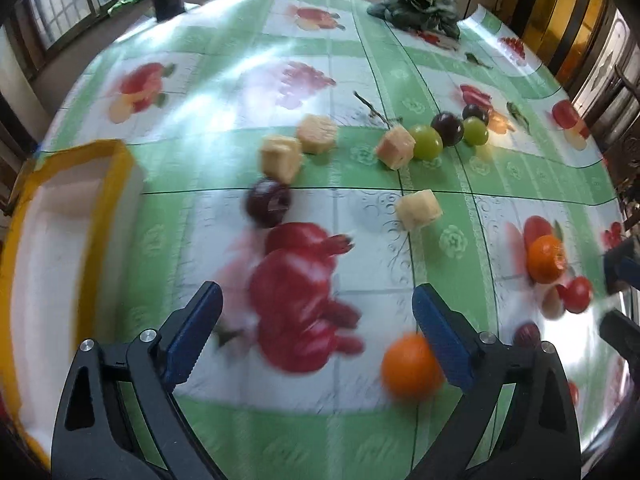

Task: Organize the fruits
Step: 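Move the left tool toward one orange while the right tool approaches another orange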

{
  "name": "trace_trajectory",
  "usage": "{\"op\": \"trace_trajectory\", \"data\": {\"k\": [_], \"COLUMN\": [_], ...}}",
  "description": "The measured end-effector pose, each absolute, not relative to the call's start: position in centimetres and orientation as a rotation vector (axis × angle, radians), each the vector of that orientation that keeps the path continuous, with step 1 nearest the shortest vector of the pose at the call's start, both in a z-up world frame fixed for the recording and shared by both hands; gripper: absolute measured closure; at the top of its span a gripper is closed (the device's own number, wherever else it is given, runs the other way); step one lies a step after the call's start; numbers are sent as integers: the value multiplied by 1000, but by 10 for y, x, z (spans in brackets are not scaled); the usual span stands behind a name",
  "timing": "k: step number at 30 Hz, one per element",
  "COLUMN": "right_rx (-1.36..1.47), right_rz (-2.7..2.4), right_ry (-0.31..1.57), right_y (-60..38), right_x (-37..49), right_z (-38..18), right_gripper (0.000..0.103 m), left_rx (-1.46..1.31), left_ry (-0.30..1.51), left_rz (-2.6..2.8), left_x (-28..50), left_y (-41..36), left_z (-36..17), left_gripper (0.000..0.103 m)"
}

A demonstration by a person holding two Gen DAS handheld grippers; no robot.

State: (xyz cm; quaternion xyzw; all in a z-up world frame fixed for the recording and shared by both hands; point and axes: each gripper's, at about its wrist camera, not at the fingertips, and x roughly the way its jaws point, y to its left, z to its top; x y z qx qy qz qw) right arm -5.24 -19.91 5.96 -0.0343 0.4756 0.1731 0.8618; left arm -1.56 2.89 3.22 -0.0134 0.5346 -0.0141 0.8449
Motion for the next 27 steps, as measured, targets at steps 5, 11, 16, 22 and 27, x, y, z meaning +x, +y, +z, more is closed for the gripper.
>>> {"op": "trace_trajectory", "data": {"k": [5,11,16,22,27], "right_rx": [-71,-102,-124,-132,-145], "right_rz": [416,437,388,367,352], "right_ry": [974,961,962,958,967], "right_y": [-184,-164,-151,-136,-130], "right_x": [-52,-52,-47,-46,-44], "right_z": [68,81,88,92,90], "right_gripper": [23,23,23,23,23], "left_rx": [-75,-84,-36,-49,-51], "left_ry": [1053,1068,1043,1050,1065], "left_rz": [-35,30,112,140,137], "left_x": [-41,-55,-53,-50,-50], "left_y": [50,56,51,49,45], "left_z": [60,73,82,83,83], "left_gripper": [6,6,6,6,6]}}
